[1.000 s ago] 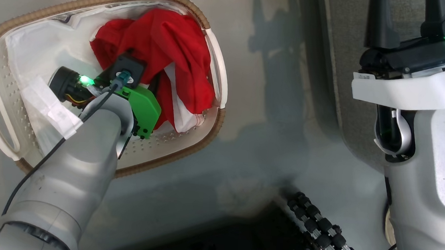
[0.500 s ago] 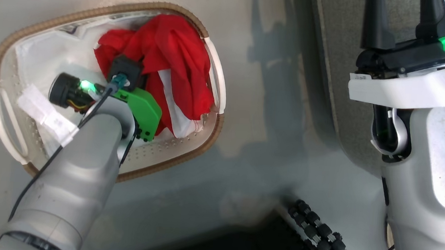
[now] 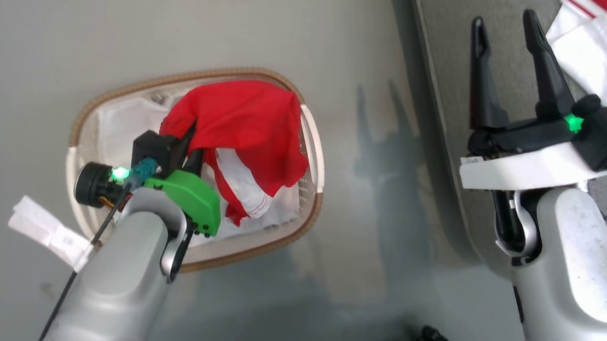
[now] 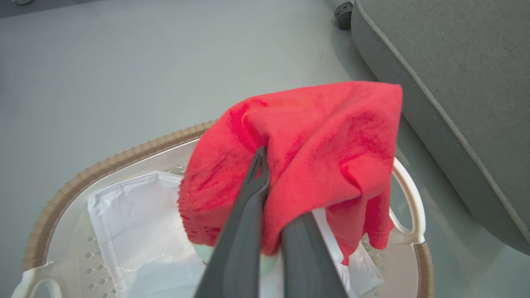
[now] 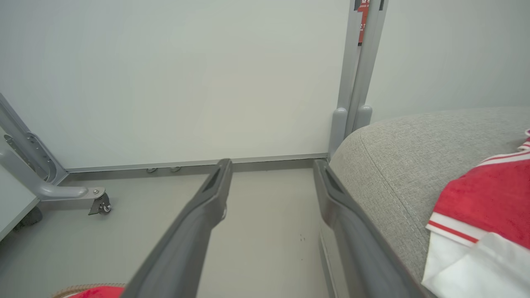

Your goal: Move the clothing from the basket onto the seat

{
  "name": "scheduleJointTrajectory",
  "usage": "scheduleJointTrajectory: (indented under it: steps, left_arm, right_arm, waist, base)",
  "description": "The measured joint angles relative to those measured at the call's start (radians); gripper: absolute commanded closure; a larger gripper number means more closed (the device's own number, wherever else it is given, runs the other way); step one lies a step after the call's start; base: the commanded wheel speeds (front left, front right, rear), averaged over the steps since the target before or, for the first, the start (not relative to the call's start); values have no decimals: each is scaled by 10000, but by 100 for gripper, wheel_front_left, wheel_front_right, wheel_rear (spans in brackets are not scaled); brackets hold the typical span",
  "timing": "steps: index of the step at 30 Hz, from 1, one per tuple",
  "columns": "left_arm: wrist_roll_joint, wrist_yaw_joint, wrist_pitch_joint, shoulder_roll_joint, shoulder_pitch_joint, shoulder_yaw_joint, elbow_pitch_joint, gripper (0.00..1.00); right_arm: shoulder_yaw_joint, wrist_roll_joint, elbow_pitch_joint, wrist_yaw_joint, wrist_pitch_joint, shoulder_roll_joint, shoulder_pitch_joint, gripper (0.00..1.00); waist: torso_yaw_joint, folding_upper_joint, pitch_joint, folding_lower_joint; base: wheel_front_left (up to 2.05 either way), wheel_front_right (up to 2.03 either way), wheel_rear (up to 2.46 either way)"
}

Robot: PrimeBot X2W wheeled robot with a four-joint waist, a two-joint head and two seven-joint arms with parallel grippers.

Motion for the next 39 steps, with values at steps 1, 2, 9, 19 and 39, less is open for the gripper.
scheduleJointTrajectory:
  steps: [1, 2, 9, 19, 39]
  left_arm:
    - [88, -29, 0, -2, 185, 79, -207, 100]
    - [115, -52, -2, -10, 339, 182, -380, 100]
    - [142, -272, 0, -153, 1485, 988, -1802, 100]
    - [180, -596, 0, -349, 2426, 1427, -3906, 100]
    - [-1106, -393, -2, -366, 2237, 435, -6826, 100]
  right_arm:
    - [-77, 4, 17, 2, 0, -33, 81, 0]
    - [-113, 4, 35, 2, 0, -58, 168, 0]
    - [-272, -63, 385, 0, 0, -190, 1049, 0]
    - [-221, -173, 938, 0, -2, -196, 2316, 0]
    - [821, -234, 1444, 0, -2, -123, 3635, 0]
  waist:
    - [76, 0, -192, 0]
    - [142, 0, -352, 0]
    - [747, 0, -1633, 0]
    - [1682, 0, -3592, 0]
    - [2400, 0, -5920, 0]
  base:
    - [0, 0, 0]
    - [0, 0, 0]
    - [0, 0, 0]
    - [0, 0, 0]
    - [0, 0, 0]
